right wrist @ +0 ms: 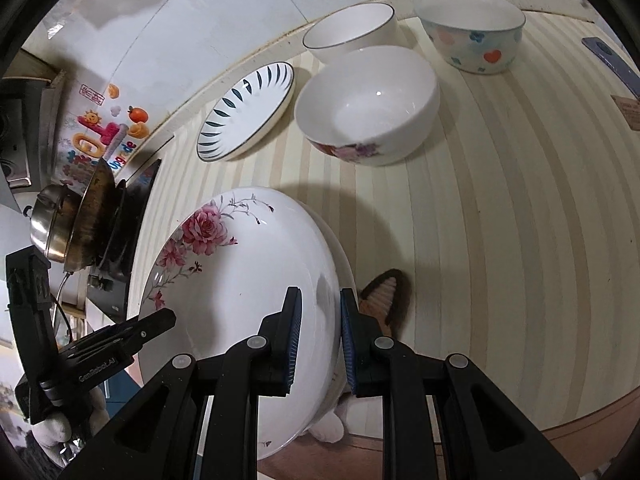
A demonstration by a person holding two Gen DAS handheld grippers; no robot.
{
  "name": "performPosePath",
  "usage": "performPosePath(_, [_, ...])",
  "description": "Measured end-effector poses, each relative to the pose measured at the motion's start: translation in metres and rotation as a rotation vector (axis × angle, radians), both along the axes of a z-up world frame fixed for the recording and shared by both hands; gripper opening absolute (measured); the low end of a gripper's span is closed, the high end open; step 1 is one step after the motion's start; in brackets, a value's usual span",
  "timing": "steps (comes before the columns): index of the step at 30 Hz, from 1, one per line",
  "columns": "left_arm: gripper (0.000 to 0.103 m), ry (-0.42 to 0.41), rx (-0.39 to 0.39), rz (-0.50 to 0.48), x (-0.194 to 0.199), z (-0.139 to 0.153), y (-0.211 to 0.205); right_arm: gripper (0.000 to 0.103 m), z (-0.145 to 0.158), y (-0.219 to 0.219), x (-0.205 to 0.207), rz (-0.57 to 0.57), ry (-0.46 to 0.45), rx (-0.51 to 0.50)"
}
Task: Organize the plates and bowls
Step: 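Carry the pink-flower plate with both grippers and lower it onto the white plate, then open both grippers and move them to the blue-striped plate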
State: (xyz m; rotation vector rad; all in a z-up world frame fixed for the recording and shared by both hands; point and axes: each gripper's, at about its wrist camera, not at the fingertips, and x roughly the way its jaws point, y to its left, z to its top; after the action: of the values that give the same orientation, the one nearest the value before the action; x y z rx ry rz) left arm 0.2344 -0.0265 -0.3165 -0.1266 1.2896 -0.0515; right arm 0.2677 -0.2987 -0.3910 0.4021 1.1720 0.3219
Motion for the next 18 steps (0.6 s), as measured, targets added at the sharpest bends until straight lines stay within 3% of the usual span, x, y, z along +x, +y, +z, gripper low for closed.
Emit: performPosePath(18, [0.029, 0.021, 0.069, -0.024, -0.004, -0.013, -0.003, 0.021, -0.005, 0.011, 0.000, 0.033, 0.002, -0.043])
